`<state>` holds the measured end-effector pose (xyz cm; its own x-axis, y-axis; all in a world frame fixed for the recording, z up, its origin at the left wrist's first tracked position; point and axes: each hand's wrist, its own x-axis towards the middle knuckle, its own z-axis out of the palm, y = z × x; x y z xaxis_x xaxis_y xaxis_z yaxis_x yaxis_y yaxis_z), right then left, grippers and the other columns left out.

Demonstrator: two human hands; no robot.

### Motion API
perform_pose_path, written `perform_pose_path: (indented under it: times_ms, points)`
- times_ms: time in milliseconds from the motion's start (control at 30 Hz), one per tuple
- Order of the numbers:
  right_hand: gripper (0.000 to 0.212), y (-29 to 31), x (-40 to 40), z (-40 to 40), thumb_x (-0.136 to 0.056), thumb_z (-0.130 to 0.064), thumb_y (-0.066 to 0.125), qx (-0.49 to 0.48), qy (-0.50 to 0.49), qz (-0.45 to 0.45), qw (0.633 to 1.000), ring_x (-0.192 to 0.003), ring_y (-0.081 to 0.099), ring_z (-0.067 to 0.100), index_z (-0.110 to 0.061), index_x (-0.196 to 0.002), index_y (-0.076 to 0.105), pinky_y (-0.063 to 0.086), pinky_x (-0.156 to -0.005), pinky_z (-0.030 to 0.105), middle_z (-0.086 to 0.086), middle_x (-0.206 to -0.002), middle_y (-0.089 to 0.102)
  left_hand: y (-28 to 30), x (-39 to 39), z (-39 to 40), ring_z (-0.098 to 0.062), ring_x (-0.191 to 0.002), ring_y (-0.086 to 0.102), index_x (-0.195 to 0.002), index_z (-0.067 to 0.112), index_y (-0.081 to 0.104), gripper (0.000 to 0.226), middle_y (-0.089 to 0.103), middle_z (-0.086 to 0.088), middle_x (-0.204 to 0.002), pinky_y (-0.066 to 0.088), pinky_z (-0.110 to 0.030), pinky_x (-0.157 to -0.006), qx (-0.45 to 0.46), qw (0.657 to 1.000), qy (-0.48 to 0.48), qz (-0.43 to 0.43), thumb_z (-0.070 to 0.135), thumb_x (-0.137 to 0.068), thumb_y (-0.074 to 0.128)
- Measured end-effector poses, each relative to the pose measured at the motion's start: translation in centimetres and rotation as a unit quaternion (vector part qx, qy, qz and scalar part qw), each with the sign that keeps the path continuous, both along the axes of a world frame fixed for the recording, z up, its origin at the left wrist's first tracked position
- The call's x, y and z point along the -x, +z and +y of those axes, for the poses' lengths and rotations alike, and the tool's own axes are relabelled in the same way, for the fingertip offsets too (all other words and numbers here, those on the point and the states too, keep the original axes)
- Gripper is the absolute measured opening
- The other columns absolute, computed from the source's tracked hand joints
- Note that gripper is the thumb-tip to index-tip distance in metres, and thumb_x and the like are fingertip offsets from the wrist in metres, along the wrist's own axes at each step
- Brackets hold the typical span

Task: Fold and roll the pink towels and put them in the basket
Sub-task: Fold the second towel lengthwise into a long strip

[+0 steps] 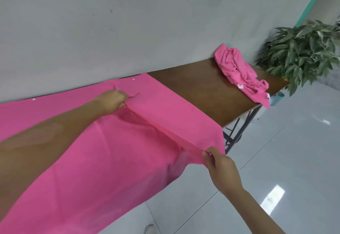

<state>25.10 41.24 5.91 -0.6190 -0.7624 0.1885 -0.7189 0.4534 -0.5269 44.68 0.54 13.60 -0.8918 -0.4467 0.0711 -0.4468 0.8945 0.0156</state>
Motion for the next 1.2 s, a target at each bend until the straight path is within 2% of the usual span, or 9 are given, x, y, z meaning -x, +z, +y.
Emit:
perform_pose_path:
  times_ms: [67,233,300,400,500,567,800,967,1200]
  points:
    - [0.019,-0.6,-1.8,0.7,-0.103,-0.041,0.047,0.013,0.005,-0.006,1.0,-0.049,0.051,0.009,-0.038,-0.084,0.046,0.03,-0.079,0.037,-0.011,-0.052,0.052,0.4,-2.4,1.1,-0.035,-0.093,0.062,-0.097,0.001,0.061,0.015,0.064,-0.017,-0.101,0.039,-0.034,-0.072,0.01,1.0,0.02,-0.015,0.016,-0.095,0.063]
    - [0.017,-0.6,-6.8,1.8,-0.103,-0.04,0.048,0.014,0.023,-0.017,0.999,-0.054,0.052,0.004,-0.036,-0.086,0.049,0.04,-0.09,0.046,-0.012,-0.05,0.05,0.9,-8.5,2.8,-0.037,-0.092,0.062,-0.097,0.001,0.06,0.015,0.061,-0.019,-0.1,0.049,-0.043,-0.078,0.025,0.999,0.031,-0.007,0.015,-0.095,0.063]
    - [0.019,-0.4,-8.7,1.8,-0.103,-0.043,0.046,0.007,0.028,-0.013,0.999,-0.058,0.053,0.002,-0.042,-0.084,0.045,0.037,-0.095,0.052,-0.024,-0.06,0.055,1.2,-10.7,3.4,-0.038,-0.093,0.062,-0.1,-0.001,0.061,0.016,0.062,-0.021,-0.103,0.048,-0.043,-0.078,0.036,0.999,0.035,-0.004,0.014,-0.095,0.063]
    - [0.024,0.1,-11.3,1.7,-0.103,-0.041,0.046,0.013,0.042,-0.038,0.998,-0.053,0.05,0.006,-0.046,-0.08,0.043,0.031,-0.078,0.04,-0.025,-0.061,0.054,1.7,-14.1,3.7,-0.041,-0.092,0.063,-0.101,-0.003,0.062,0.016,0.062,-0.024,-0.102,0.05,-0.045,-0.077,0.057,0.998,0.035,0.005,0.011,-0.094,0.063]
    - [0.022,1.1,-14.0,1.5,-0.104,-0.03,0.05,0.027,0.061,-0.048,0.997,-0.047,0.043,0.011,-0.037,-0.083,0.05,0.033,-0.057,0.029,-0.016,-0.057,0.051,2.5,-17.4,3.4,-0.04,-0.088,0.063,-0.099,-0.003,0.061,0.014,0.062,-0.024,-0.098,0.051,-0.047,-0.076,0.061,0.997,0.04,0.012,0.01,-0.093,0.063]
    - [0.018,1.8,-15.9,1.2,-0.103,-0.026,0.051,0.037,0.073,-0.057,0.995,-0.046,0.04,0.011,-0.029,-0.085,0.053,0.029,-0.047,0.025,-0.013,-0.056,0.048,3.1,-19.5,3.3,-0.04,-0.088,0.063,-0.097,-0.003,0.061,0.014,0.062,-0.023,-0.098,0.051,-0.046,-0.076,0.065,0.997,0.046,0.015,0.01,-0.094,0.063]
    - [0.021,2.5,-24.0,-0.6,-0.101,-0.032,0.055,0.043,0.079,-0.081,0.993,-0.048,0.041,0.009,-0.025,-0.081,0.055,0.032,-0.048,0.026,-0.016,-0.056,0.049,4.0,-28.1,2.1,-0.041,-0.09,0.063,-0.097,-0.002,0.06,0.014,0.062,-0.022,-0.099,0.048,-0.044,-0.076,0.079,0.994,0.072,0.004,0.012,-0.094,0.062]
    - [0.021,2.5,-31.7,-1.6,-0.101,-0.029,0.057,0.061,0.062,-0.094,0.992,-0.045,0.038,0.009,-0.025,-0.081,0.056,0.033,-0.046,0.027,-0.009,-0.051,0.045,5.0,-34.5,0.6,-0.042,-0.087,0.063,-0.098,-0.001,0.059,0.015,0.06,-0.021,-0.098,0.048,-0.044,-0.072,0.095,0.994,0.059,0.006,0.014,-0.096,0.06]
    - [0.012,3.2,-44.1,-3.2,-0.1,-0.026,0.059,0.086,0.074,-0.091,0.989,-0.047,0.04,0.01,-0.024,-0.088,0.061,0.039,-0.048,0.038,-0.007,-0.054,0.048,6.6,-44.0,-1.7,-0.042,-0.078,0.063,-0.102,-0.003,0.059,0.013,0.057,-0.021,-0.095,0.052,-0.048,-0.068,0.136,0.99,0.029,0.006,0.006,-0.092,0.059]
